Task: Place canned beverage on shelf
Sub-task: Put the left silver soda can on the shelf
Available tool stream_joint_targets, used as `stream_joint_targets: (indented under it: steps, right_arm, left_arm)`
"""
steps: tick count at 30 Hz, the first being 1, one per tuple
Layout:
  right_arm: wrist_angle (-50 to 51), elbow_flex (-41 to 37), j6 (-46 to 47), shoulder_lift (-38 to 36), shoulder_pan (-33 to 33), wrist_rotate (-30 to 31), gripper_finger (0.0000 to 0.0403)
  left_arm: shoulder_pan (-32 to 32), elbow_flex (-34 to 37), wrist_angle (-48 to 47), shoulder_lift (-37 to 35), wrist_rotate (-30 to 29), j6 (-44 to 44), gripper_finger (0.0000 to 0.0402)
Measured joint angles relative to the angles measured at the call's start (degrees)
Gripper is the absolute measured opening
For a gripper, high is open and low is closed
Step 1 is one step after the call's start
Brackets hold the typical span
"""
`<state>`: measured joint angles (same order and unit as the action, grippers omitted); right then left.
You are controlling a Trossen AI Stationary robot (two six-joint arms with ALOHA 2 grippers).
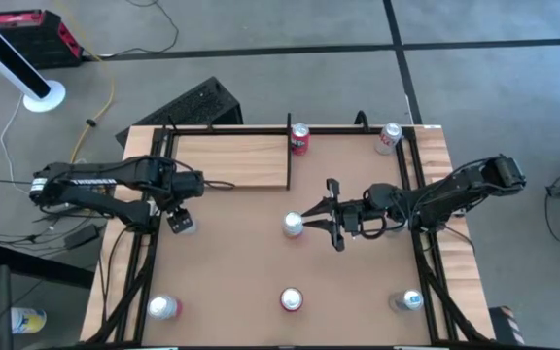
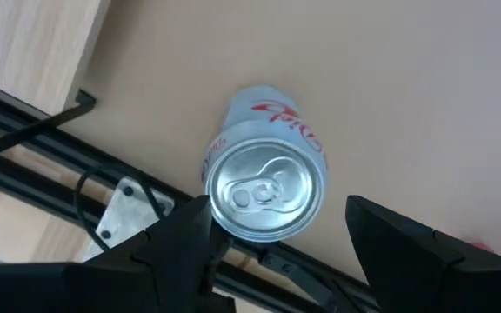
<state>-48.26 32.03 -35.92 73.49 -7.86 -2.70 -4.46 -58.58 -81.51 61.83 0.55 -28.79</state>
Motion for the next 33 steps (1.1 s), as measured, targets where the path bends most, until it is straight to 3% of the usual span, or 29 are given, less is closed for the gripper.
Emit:
stream_joint_targets:
  steps: [16, 33]
  right_arm:
    - [0.0, 0.0, 0.8, 0.0, 0.0, 0.0, 0.0127]
    - [0.0, 0.0, 1.0, 0.0, 0.0, 0.0, 0.0127]
  left_arm:
    - [0.0, 7.2, 3.4, -0.2, -0.5, 0.2, 0.0254]
    - [0.0, 4.7, 4.7, 0.1, -0.6, 1.6, 0.0254]
